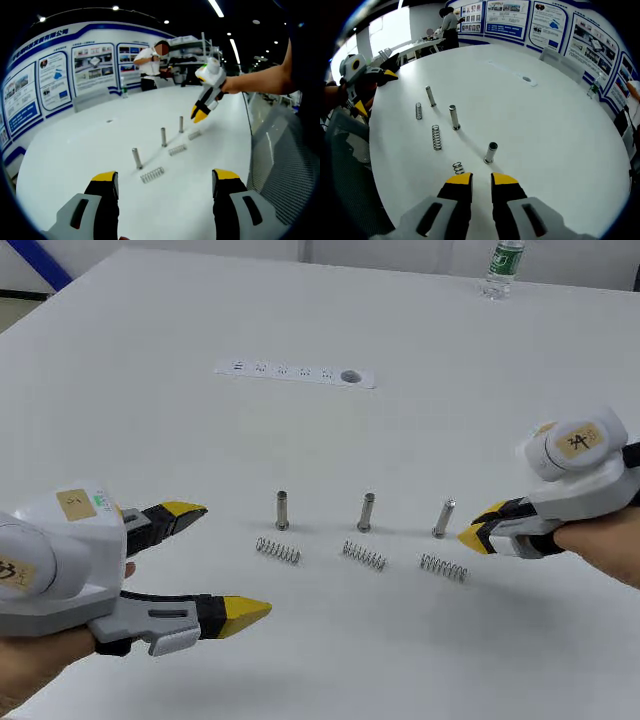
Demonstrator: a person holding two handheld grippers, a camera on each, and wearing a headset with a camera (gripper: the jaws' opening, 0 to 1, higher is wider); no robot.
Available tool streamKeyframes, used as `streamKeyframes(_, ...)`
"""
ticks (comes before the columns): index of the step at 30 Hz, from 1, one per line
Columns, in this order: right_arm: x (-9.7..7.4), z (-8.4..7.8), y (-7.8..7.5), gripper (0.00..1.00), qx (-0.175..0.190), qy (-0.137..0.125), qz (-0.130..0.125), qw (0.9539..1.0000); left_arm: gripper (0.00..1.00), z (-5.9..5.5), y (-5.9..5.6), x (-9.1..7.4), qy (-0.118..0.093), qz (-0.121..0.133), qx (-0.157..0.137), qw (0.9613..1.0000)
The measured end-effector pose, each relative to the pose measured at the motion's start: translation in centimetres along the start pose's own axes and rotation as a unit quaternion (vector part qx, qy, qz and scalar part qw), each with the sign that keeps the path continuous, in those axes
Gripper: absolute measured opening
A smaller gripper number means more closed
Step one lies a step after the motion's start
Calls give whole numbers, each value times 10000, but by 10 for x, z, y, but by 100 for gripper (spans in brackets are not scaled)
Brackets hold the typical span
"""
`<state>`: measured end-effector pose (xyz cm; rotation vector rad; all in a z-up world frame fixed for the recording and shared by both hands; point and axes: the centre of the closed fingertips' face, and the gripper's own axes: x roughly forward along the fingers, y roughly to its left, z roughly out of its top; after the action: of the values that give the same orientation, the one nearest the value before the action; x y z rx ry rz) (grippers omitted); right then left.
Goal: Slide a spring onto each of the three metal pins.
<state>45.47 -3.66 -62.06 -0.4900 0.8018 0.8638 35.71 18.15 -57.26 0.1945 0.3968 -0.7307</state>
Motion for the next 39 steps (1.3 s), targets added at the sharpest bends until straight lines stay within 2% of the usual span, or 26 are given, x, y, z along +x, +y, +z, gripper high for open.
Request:
streamKeyframes(9,6,-14,19,16,-344,101,539,9979,78,3,-4,2,-4,-44,37,10000)
streamKeyframes(23,24,-31,19,16,-886,494,819,9915,78,0,-3,1,34,-27,1,10000)
streamKeyframes(39,29,-35,21,14,-1151,599,1006,9864,77,1,-8,2,46,-99,11,9999)
